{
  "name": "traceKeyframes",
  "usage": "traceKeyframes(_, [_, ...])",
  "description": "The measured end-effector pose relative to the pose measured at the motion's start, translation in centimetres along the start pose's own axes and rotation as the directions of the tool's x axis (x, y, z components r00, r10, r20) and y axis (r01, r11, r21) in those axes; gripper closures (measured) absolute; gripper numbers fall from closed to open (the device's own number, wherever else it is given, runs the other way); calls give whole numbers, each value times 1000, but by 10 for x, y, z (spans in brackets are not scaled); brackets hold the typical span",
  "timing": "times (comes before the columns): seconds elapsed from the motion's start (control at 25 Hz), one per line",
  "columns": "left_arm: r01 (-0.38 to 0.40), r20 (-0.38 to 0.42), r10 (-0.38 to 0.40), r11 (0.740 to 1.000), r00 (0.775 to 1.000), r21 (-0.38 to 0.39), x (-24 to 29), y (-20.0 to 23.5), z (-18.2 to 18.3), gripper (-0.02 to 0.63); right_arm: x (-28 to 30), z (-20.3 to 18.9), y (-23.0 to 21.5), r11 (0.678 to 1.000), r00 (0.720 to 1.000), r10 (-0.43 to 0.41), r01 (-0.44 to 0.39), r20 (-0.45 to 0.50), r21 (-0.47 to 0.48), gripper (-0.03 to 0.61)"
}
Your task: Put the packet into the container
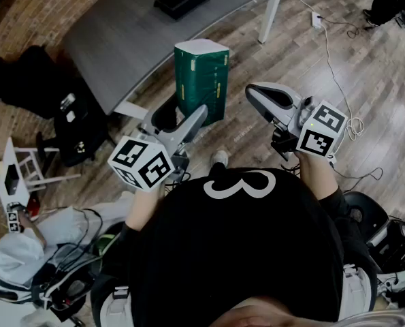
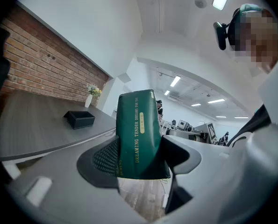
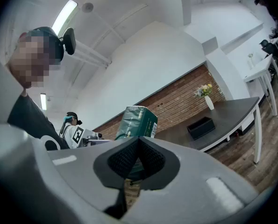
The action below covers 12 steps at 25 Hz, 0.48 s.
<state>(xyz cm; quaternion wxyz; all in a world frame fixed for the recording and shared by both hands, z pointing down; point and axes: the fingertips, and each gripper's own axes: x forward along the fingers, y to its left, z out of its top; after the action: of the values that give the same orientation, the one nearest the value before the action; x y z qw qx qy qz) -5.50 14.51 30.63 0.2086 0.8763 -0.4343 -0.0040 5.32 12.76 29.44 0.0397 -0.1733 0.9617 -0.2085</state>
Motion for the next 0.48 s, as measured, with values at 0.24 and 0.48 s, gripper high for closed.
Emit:
traceKeyframes(0.24, [25,1,-25,1000,1000,5,6,11,5,308,11,2,-8,1000,1000,-8,8,-2,5,578])
traceKeyframes(0.48, [43,12,-43,999,999,-11,12,34,14,311,28,8,-21,999,999,-36,35,16,41,578])
